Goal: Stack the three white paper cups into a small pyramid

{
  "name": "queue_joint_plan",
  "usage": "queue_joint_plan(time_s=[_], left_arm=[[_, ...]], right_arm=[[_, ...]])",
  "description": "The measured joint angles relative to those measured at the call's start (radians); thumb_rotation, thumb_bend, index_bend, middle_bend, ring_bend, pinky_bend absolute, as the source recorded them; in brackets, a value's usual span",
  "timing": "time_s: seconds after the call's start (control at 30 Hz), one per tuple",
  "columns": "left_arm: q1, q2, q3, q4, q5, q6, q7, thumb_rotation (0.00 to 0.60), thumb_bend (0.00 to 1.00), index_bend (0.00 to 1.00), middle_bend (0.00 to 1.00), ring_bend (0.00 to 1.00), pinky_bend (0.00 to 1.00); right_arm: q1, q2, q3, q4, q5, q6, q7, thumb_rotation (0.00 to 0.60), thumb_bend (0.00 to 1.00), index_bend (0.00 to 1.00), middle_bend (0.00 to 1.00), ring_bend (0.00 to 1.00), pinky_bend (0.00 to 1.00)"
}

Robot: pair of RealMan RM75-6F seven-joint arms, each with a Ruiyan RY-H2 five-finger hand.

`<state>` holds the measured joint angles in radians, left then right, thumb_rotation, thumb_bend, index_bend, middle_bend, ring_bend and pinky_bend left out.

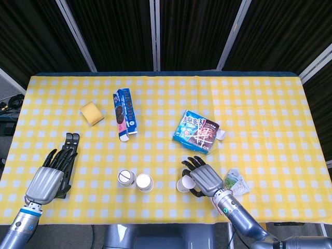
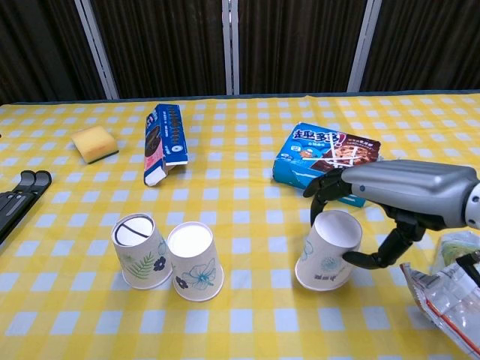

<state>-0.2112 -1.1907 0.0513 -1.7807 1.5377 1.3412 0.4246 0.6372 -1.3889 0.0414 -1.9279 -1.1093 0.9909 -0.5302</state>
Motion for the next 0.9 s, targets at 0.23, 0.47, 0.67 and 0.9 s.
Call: queue_joint_plan(time_s=[0.23,0.47,0.67,0.9], left_arm=[[0.003,0.005,-0.001,-0.004,0.006,0.004,-0.008,0.6,0.22,0.0,0.0,0.0,0.0],[0.002,0.013,-0.003,-0.003,0.005,-0.003,-0.026,0.6,0.22,0.0,0.0,0.0,0.0],[-0.003,0.019,-0.005,0.002,0.004,-0.014,-0.043,0.6,0.22,0.0,0.0,0.0,0.0],[-0.005,0.027,-0.006,0.002,0.004,-0.019,-0.062,0.6,0.22,0.0,0.0,0.0,0.0]], right_arm=[[0.032,0.0,0.056,-0.054,-0.011,0.025,-0.018,0.6,0.3,0.43,0.11,0.0,0.0],[0.082,-0.048,0.106,-0.069,0.011,0.034,-0.051,0.6,0.29,0.43,0.11,0.0,0.0],[0.132,-0.13,0.14,-0.035,0.046,0.026,-0.062,0.6,0.29,0.43,0.11,0.0,0.0],[0.202,-0.236,0.173,0.019,0.099,0.033,-0.112,0.6,0.29,0.43,0.11,0.0,0.0]])
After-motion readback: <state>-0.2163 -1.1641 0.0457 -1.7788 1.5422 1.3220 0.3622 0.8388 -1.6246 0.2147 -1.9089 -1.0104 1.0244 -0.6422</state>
